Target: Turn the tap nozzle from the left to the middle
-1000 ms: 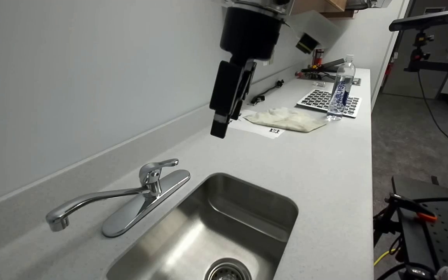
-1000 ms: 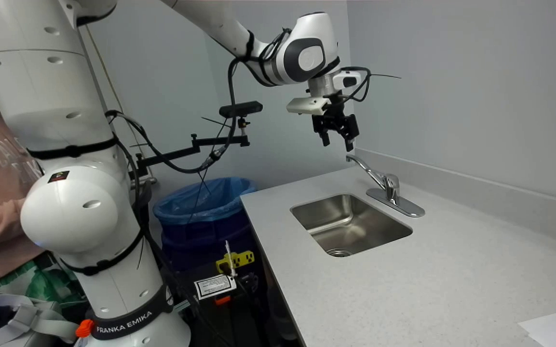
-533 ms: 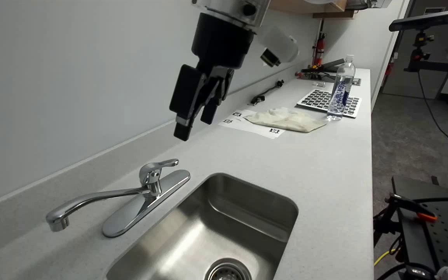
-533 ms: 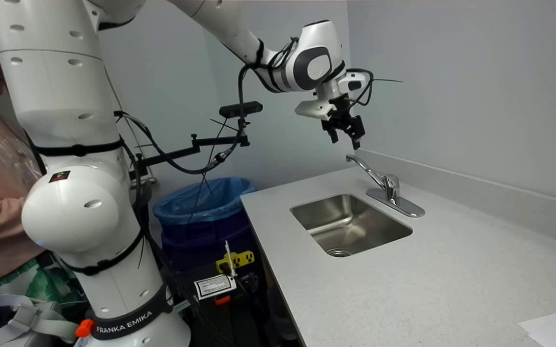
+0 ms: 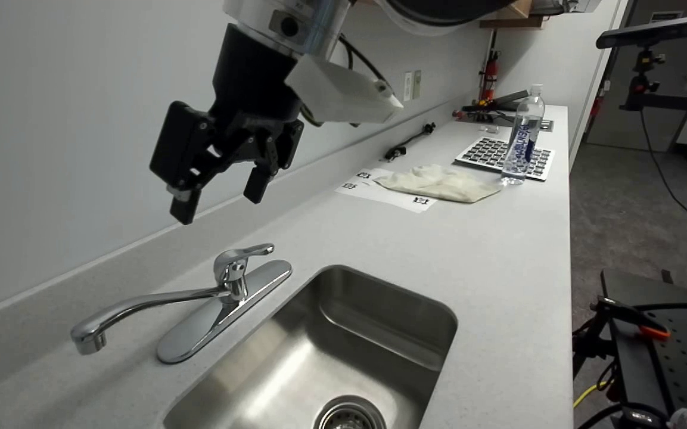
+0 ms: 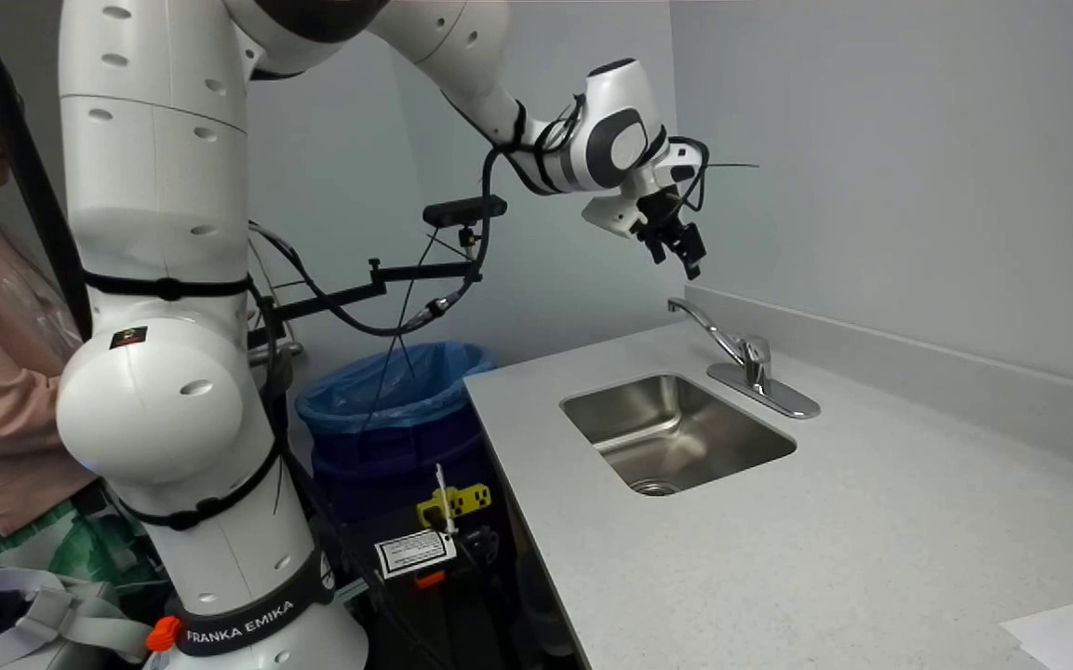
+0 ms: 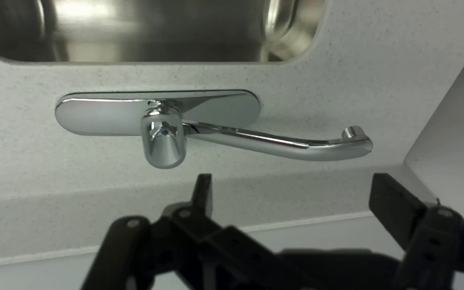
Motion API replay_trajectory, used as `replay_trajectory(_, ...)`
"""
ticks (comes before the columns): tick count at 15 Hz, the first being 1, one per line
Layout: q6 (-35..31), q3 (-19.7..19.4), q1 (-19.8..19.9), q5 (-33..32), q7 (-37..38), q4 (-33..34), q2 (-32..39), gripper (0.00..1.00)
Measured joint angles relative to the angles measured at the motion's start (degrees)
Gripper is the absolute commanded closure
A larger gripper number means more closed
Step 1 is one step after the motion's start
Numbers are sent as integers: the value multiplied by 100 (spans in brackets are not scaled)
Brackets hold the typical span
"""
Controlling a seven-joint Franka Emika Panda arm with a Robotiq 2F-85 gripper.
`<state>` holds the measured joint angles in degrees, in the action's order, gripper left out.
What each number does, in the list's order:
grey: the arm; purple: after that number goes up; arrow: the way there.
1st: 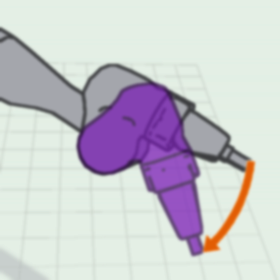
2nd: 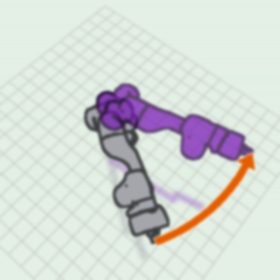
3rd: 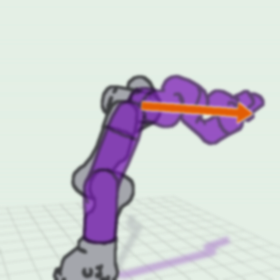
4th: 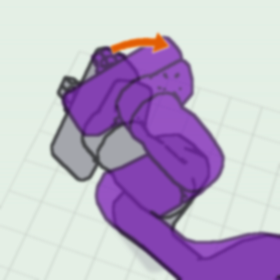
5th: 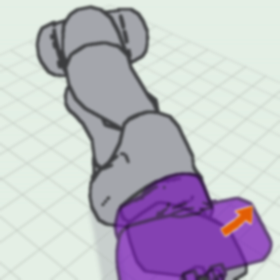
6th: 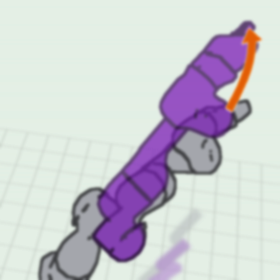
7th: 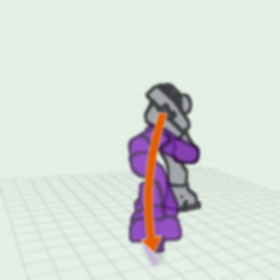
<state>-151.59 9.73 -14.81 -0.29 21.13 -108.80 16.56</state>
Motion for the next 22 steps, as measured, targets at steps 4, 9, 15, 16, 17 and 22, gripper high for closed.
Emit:
replay_trajectory(4,-74,-203,-318,-135,808,437,447,0)
replay_trajectory(9,-74,-242,-395,-135,948,640,610,0)
replay_trajectory(15,-58,-264,-423,-126,1022,669,686,0)
replay_trajectory(16,-58,-287,-457,-121,1167,713,739,0)
replay_trajectory(17,-58,-321,-507,-117,1361,786,808,0)
replay_trajectory(22,-58,-597,-859,-116,2565,1274,1245,0)
